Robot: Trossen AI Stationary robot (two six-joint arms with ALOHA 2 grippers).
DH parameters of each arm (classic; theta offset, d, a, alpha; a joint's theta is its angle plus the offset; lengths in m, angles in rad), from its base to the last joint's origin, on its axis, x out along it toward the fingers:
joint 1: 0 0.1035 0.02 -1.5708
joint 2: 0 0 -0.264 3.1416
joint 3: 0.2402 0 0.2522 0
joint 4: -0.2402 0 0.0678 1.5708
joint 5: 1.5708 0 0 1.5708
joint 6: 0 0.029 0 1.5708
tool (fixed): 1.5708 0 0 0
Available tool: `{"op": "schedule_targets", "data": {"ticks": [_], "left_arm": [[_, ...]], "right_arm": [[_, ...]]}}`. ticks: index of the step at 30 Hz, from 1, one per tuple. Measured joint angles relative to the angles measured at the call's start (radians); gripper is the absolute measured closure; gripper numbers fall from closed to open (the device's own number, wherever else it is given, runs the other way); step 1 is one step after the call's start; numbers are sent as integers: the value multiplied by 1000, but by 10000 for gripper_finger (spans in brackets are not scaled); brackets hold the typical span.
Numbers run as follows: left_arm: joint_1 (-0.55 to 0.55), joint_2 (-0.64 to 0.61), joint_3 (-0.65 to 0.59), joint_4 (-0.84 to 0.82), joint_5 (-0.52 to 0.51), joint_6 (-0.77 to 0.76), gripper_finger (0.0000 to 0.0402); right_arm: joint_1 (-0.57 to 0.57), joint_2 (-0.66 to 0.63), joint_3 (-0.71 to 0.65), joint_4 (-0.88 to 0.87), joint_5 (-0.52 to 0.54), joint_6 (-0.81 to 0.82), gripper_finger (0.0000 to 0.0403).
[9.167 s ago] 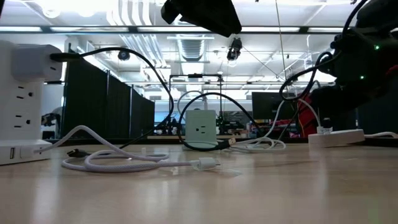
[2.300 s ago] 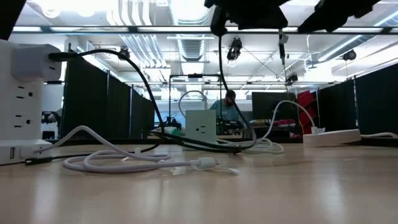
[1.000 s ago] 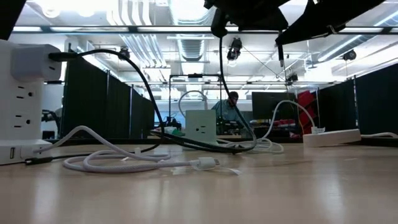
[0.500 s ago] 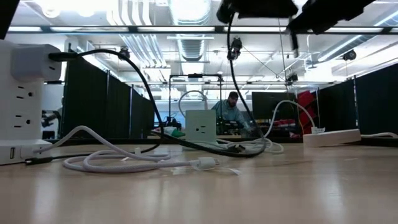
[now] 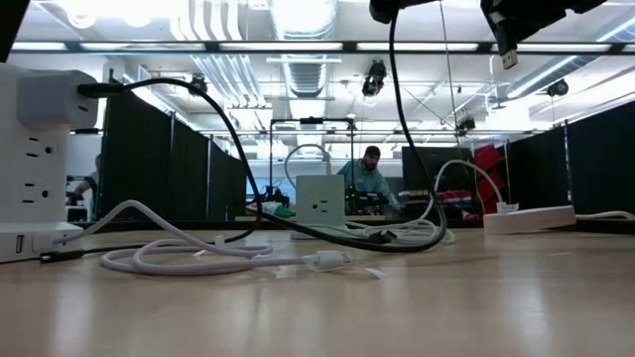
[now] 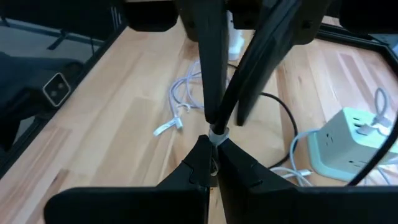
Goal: Insert USB
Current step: Insert the black charger cable into the top right white outlet extension
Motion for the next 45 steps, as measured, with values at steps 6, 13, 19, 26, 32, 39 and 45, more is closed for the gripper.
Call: {"op": "schedule_targets", "data": {"ticks": [6,13,19,26,32,39,45], "left_arm": [[-3,0,0,5,16,8,401],[-6,0,0,12,-91,-13,401],[-6,1,0,11,-85,-15,401],[-6,1,0,11,-81,-15,401],[-6,1,0,5,-23,-9,401],[-7,1,0,4,57,40,401],[-6,2,0,24,61,114,389]], "right_arm": [[0,1,1,1,8,1,394],[0,-2,1,-2,81,50,309],[0,-1,1,-15,80,60,310],[0,-1,1,-35,76,77,393],[0,-1,1,-34,67,79,399],[0,0,1,-25,6,80,399],[0,0,1,-23,-80,80,399]]}}
